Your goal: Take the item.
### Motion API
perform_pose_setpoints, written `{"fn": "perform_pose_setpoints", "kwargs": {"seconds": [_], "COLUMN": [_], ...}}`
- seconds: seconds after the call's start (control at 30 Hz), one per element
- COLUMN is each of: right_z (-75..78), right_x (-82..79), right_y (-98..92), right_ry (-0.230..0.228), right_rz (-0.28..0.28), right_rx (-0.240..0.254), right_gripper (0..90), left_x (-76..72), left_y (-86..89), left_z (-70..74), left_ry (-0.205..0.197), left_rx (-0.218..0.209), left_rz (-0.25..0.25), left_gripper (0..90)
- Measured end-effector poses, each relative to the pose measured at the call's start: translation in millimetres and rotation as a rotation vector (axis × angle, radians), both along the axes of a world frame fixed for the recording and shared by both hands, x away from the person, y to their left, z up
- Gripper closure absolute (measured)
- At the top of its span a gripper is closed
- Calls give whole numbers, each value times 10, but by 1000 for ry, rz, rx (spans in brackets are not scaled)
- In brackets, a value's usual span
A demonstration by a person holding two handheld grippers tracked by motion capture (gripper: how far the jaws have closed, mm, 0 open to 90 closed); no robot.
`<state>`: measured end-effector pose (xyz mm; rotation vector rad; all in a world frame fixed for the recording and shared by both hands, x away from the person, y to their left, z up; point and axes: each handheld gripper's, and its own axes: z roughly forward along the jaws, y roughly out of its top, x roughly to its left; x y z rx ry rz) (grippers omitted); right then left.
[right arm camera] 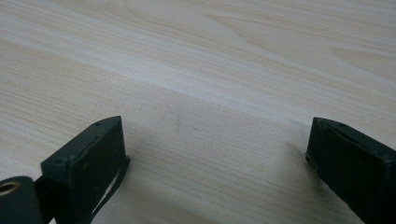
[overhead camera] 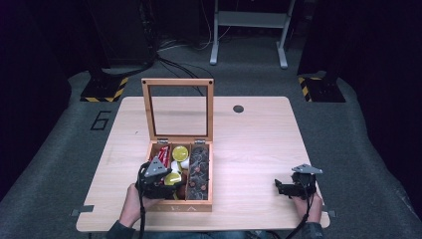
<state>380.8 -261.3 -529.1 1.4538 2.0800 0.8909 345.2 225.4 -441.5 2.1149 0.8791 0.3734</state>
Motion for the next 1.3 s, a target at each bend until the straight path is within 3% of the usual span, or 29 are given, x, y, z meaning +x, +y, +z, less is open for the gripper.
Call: {"fn": "perform_pose_setpoints", "kwargs": {"seconds": [0.47, 0.63, 1.1, 1.3], "right_z": [0, 0, 1, 1], "right_x": [0, 0, 2, 1], "right_y": [0, 0, -1, -1], "right_ry": [0, 0, 1, 1], "right_rz": [0, 0, 1, 1], "right_rx": [0, 1, 0, 0], "right_gripper": [41, 41, 41, 41], "left_x": [-41, -63, -83, -95], "left_y": [98, 133, 258, 344], "left_z": [115, 154, 254, 279], "left_ry": [-40, -74, -95, -113], "left_rx": [1, -3, 15, 4], "left_rz": [24, 43, 62, 101], "left_gripper": [379, 379, 380, 380]}}
